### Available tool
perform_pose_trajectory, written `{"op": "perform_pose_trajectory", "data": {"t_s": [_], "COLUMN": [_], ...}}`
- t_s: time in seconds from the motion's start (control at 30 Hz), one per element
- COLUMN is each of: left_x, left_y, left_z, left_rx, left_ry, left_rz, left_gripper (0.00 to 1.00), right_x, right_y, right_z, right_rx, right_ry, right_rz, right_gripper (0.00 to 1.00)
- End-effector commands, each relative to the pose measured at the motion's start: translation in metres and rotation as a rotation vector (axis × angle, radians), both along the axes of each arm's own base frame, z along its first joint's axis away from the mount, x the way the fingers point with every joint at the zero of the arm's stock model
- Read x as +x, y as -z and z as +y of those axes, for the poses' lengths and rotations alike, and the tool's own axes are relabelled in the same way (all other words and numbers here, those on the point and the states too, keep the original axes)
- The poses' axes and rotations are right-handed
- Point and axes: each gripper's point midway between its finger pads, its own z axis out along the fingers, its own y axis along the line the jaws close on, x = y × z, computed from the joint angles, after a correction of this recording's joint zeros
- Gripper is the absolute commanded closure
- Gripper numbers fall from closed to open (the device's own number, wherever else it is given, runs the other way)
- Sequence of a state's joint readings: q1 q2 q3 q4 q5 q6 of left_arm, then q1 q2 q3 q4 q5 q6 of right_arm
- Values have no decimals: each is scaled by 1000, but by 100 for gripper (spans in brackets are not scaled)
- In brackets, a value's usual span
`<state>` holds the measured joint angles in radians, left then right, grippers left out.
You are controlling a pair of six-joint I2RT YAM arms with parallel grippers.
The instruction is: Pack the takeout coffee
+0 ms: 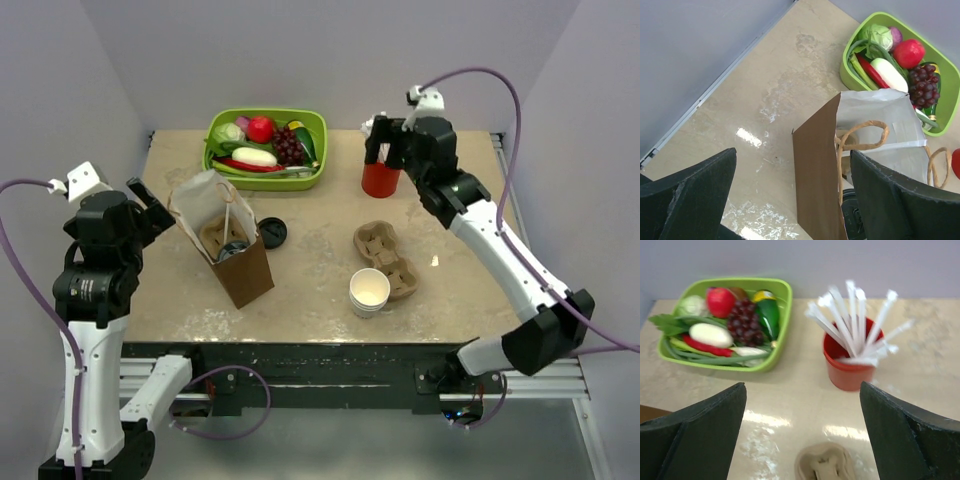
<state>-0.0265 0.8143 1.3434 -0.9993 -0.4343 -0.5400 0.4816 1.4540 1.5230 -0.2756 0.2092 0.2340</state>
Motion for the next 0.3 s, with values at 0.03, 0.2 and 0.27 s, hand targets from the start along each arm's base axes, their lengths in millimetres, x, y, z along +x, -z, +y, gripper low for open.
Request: {"op": "perform_pose_trajectory", "data": {"t_s": [0.03, 0.2, 0.27], "left_x": [6, 5, 3], "left_y": [-1, -1, -2], "left_z": [5, 6, 8], "left_rx": [-2, -4, 0], "left_ry": [-39, -48, -56], "left_rz": [-5, -7, -12], "left_gripper": [0, 0, 0], "right_x": [-22, -40, -43], "right_y": [0, 16, 13], "right_z": [-42, -63, -65], "right_rx": [124, 82, 81], "right_ry": [235, 286, 291], "right_rz": [-72, -65, -62], "right_gripper": [2, 2, 2]}}
